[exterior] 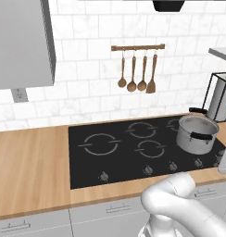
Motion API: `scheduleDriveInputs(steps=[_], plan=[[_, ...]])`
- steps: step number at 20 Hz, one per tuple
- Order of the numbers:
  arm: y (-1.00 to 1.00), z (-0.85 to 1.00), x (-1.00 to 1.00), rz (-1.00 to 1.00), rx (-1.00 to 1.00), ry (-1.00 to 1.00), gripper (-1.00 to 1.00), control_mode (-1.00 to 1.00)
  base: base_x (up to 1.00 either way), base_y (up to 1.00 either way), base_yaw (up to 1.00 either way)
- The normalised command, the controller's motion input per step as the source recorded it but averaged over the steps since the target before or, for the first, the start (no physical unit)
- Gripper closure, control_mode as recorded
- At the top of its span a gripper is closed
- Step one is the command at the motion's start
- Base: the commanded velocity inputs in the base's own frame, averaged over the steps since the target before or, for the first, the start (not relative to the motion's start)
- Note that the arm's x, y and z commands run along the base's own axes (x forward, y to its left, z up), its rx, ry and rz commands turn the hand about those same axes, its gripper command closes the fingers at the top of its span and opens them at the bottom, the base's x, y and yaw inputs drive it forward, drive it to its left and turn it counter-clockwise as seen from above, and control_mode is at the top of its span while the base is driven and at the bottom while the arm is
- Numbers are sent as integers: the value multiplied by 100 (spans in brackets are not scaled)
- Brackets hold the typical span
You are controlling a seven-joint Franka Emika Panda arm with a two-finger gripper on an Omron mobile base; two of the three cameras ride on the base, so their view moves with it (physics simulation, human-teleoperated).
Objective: Turn off the front right burner of the stove.
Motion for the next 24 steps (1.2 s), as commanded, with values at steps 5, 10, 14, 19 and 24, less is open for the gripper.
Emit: scheduleDriveInputs(steps=[5, 10, 14, 19, 24], plan=[[-73, -10, 20, 7, 0, 10, -100, -100, 0, 0, 0], [-31, -3, 17, 2, 0, 6, -100, -100, 0, 0, 0], [-3, -4, 1, 8, -1, 3, -100, -100, 0, 0, 0], [0, -22, 0, 9, -12, 5, -100, -100, 0, 0, 0], [-6, -14, 0, 1, -1, 5, -100, -100, 0, 0, 0]])
